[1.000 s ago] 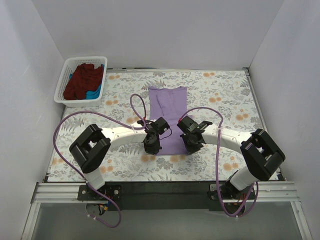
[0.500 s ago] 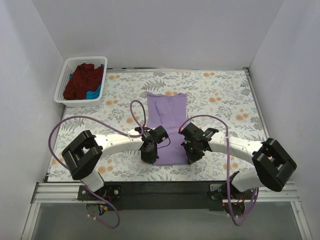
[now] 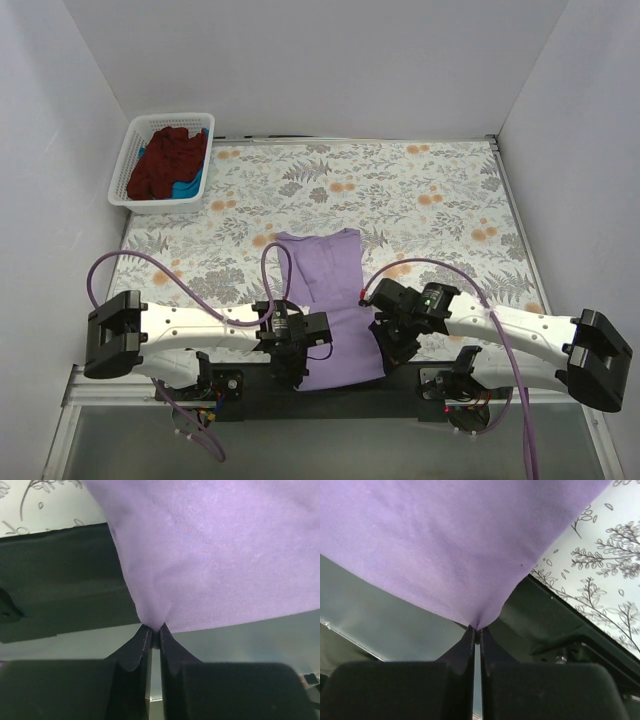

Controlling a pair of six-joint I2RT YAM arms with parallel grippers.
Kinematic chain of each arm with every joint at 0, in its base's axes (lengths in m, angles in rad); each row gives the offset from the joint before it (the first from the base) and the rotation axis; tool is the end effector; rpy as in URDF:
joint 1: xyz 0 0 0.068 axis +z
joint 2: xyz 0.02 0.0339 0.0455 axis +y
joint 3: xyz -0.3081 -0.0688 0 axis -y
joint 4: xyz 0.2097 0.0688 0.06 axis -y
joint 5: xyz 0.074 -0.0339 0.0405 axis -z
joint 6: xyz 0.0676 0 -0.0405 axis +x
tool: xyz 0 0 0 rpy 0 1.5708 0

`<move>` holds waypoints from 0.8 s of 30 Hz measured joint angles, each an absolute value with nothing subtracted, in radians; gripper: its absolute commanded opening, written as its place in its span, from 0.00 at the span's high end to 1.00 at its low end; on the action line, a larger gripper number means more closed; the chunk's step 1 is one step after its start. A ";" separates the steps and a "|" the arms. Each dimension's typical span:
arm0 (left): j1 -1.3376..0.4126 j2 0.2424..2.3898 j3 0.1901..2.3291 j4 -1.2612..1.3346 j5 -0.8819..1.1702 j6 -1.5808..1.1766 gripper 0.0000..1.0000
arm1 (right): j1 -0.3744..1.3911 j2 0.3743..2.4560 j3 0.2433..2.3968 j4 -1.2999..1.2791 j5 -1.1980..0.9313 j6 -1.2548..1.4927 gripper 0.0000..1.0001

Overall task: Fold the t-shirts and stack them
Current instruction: Fold the tshirt

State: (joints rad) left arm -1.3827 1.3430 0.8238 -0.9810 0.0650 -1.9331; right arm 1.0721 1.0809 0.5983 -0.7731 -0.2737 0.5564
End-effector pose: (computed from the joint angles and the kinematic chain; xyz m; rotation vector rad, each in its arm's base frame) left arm 0.0279 -0.1700 0.2206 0.8306 -2.9546 0.0993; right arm 0.0470 0.1244 0.2090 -0.8441 2.9386 0.6421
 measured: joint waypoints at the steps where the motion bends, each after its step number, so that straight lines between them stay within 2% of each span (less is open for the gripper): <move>1: -1.382 1.343 0.834 -0.992 0.064 -1.940 1.00 | 1.072 1.089 0.623 -0.798 -0.266 0.555 0.99; 6: -1.320 1.341 0.929 -1.068 0.049 -1.922 1.00 | 1.060 1.167 0.826 -0.916 -0.202 0.519 0.99; 10: -1.187 1.309 0.974 -1.097 0.035 -1.868 1.00 | 1.006 1.230 0.975 -0.974 -0.165 0.459 0.99; 16: -0.968 1.254 1.033 -1.095 0.025 -1.761 1.00 | 0.880 1.315 1.117 -1.043 -0.141 0.354 0.99; 24: -0.825 1.254 1.085 -1.033 0.032 -1.644 1.00 | 0.783 1.402 1.299 -1.100 -0.139 0.250 0.99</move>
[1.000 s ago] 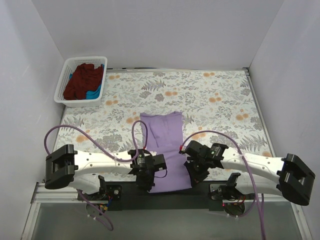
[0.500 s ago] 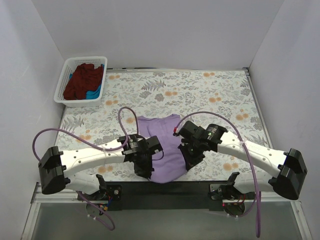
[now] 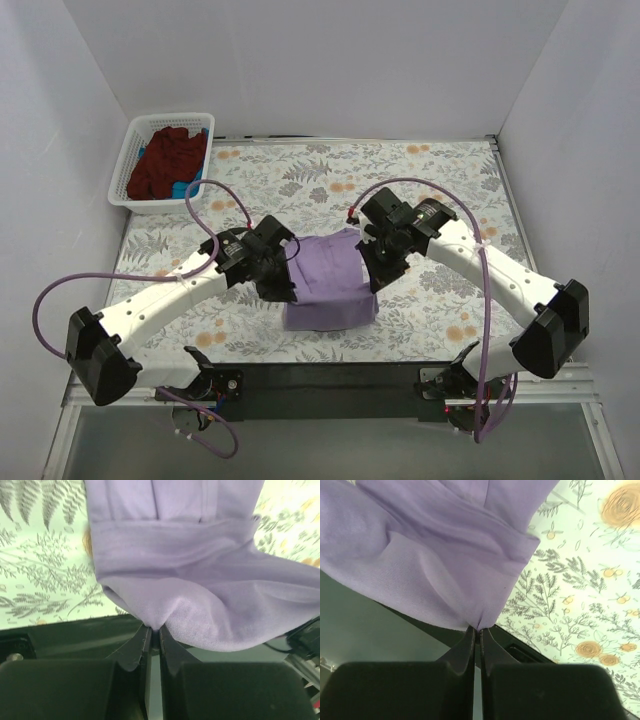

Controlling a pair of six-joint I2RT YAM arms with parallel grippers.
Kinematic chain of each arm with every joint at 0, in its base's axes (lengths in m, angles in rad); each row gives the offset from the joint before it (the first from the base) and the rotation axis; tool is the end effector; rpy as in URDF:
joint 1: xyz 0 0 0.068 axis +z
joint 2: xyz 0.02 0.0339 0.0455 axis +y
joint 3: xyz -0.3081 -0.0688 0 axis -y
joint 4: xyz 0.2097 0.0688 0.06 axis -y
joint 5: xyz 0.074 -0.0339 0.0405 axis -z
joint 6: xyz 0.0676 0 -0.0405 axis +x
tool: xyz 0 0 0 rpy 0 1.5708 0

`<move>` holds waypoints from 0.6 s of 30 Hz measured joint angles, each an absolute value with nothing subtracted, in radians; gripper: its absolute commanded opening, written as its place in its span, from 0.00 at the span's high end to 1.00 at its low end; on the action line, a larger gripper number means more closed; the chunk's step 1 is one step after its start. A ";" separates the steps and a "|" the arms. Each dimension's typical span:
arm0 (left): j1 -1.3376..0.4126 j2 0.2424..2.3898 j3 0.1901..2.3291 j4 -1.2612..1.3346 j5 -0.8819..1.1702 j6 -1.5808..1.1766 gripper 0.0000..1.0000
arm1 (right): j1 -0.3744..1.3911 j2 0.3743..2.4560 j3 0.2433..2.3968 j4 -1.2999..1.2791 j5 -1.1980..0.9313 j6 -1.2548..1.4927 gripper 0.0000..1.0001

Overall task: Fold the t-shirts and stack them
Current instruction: Fold the tshirt

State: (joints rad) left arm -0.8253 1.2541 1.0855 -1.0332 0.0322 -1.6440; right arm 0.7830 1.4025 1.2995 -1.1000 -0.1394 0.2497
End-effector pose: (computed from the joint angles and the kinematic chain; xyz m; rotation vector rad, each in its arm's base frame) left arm 0.1286 -0.1425 0.2982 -1.1863 2.7570 -0.5447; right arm 0.1591 0.1716 0.3238 -0.7889 2.7472 0.4360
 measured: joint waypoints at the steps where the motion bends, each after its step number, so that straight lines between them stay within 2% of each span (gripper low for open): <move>1: -0.803 1.255 1.088 -1.025 0.036 -1.633 1.00 | 0.774 1.415 1.320 -1.105 -0.140 0.238 0.99; 18: -0.558 1.391 1.228 -0.915 0.113 -1.452 1.00 | 0.611 1.660 1.613 -1.135 -0.173 0.096 0.99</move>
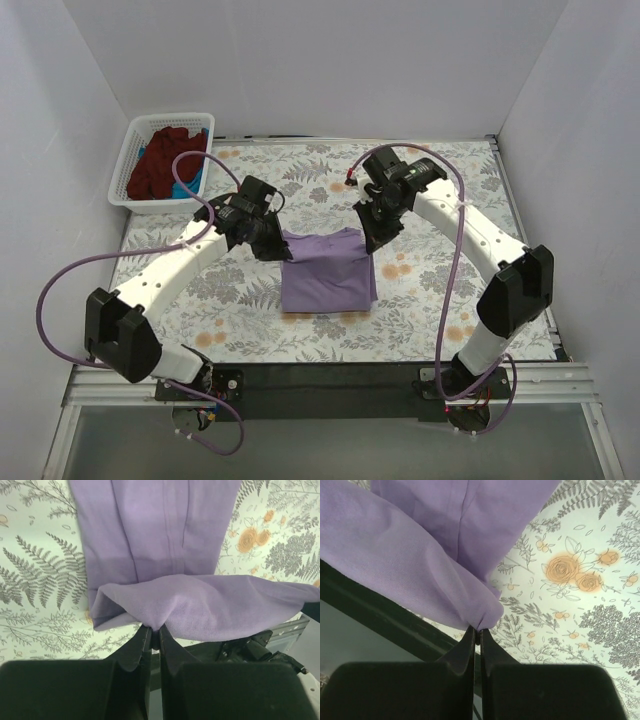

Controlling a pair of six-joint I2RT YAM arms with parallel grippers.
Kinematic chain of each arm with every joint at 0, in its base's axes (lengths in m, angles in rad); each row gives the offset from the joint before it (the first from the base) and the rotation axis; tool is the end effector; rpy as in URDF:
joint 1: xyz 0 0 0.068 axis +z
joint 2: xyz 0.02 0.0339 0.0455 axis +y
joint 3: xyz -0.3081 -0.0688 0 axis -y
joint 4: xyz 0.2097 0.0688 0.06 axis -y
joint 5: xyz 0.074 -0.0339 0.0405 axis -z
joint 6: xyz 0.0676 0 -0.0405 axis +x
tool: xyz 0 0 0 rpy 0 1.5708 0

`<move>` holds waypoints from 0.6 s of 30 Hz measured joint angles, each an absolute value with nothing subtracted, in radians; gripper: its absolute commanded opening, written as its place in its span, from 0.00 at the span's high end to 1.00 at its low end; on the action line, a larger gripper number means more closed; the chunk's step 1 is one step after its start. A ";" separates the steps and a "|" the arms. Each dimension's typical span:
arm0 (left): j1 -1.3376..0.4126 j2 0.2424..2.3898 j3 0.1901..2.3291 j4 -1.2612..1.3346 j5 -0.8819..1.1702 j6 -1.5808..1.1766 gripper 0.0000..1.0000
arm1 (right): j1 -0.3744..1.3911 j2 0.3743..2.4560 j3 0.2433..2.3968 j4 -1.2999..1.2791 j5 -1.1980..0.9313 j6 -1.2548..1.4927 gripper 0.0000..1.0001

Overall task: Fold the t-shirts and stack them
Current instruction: Fold the tshirt

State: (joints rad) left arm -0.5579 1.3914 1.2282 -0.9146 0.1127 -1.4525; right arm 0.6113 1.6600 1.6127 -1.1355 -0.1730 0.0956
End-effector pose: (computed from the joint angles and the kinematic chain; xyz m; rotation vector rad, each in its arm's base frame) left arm 0.2068 -0.1380 0.3174 -1.2124 2.6220 -0.7009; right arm 0.2496 0.1891 0.3403 -0.7621 2.7022 0.4193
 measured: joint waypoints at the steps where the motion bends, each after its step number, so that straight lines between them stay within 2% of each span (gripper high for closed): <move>1: -0.546 1.404 1.230 -0.907 0.117 -1.445 1.00 | 0.602 1.676 1.625 -1.136 -0.179 0.090 0.99; 18: -0.390 1.664 1.279 -0.775 0.157 -1.367 1.00 | 0.468 2.005 1.822 -1.086 -0.288 0.014 0.99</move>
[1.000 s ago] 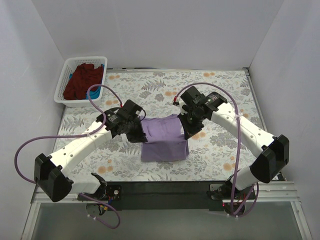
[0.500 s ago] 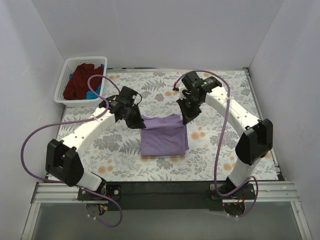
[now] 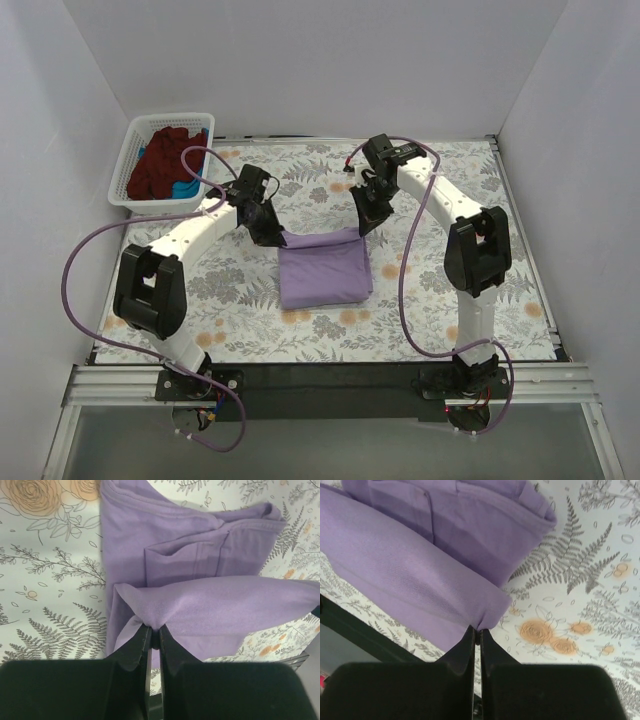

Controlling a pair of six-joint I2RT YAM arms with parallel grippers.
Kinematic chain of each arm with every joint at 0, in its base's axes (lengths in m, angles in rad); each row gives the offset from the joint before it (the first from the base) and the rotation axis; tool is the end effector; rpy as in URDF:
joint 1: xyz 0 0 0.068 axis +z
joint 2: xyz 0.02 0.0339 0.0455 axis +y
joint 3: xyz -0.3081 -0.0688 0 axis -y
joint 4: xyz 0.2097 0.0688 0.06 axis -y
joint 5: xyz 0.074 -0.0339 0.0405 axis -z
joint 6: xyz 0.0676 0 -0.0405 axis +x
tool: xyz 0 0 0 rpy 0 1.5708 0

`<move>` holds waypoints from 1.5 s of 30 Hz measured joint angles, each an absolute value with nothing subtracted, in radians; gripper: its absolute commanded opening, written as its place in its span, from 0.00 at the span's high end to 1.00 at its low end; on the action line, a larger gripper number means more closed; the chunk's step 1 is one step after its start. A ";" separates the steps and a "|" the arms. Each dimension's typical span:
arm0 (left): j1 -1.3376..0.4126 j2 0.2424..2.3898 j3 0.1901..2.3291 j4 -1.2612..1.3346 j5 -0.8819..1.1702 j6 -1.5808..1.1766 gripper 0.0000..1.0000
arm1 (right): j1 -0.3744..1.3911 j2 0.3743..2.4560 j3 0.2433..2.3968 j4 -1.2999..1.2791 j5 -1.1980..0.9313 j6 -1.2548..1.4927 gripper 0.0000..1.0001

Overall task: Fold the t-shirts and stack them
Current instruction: Fold the tshirt

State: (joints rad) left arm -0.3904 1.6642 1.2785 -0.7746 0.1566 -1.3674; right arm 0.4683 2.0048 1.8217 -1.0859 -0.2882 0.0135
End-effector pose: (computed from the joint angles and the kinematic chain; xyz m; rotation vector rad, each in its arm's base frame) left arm 0.2936 -0.1322 0.2679 -1.3353 2.6147 -0.6175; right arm 0.3553 0.2013 0.2813 -0.7098 2.7862 0.5093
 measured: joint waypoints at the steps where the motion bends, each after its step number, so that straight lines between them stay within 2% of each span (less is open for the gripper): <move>1: -0.387 1.671 1.279 -0.771 0.155 -1.367 1.00 | 0.466 2.024 1.832 -1.077 -0.294 0.009 0.99; 9: -0.370 1.740 1.278 -0.677 0.144 -1.351 1.00 | 0.438 2.112 1.851 -1.002 -0.304 -0.006 0.99; 11: -0.368 1.770 1.277 -0.648 0.138 -1.348 0.99 | 0.428 2.122 1.846 -0.976 -0.310 -0.004 0.94; 12: -0.368 1.786 1.276 -0.632 0.134 -1.345 0.97 | 0.424 2.123 1.839 -0.961 -0.311 0.000 0.84; 13: -0.368 1.795 1.276 -0.619 0.132 -1.344 0.94 | 0.420 2.123 1.832 -0.950 -0.311 0.007 0.80; 14: -0.368 1.807 1.276 -0.605 0.130 -1.341 0.90 | 0.416 2.123 1.827 -0.939 -0.310 0.014 0.77; 15: -0.368 1.813 1.276 -0.596 0.125 -1.339 0.81 | 0.413 2.123 1.821 -0.925 -0.306 0.020 0.75; 18: -0.364 1.814 1.276 -0.582 0.107 -1.332 0.74 | 0.405 2.118 1.800 -0.888 -0.283 0.030 0.71; 19: -0.362 1.811 1.275 -0.576 0.101 -1.330 0.67 | 0.402 2.111 1.783 -0.869 -0.273 0.035 0.70; 22: -0.359 1.769 1.250 -0.556 0.081 -1.329 0.55 | 0.397 2.031 1.670 -0.787 -0.237 0.051 0.67; 26: -0.357 1.620 1.151 -0.511 0.074 -1.335 0.54 | 0.393 1.831 1.461 -0.646 -0.247 0.070 0.63; 29: -0.360 1.478 1.050 -0.434 0.107 -1.339 0.56 | 0.393 1.704 1.348 -0.528 -0.331 0.081 0.62; 33: -0.378 1.419 0.959 -0.308 0.194 -1.348 0.64 | 0.392 1.666 1.241 -0.324 -0.511 0.120 0.61; 39: -0.390 1.597 0.957 -0.136 0.316 -1.389 0.71 | 0.372 1.802 1.174 -0.035 -0.753 0.245 0.61; 45: -0.354 1.869 1.094 -0.021 0.376 -1.443 0.78 | 0.322 2.032 1.227 0.184 -0.856 0.385 0.61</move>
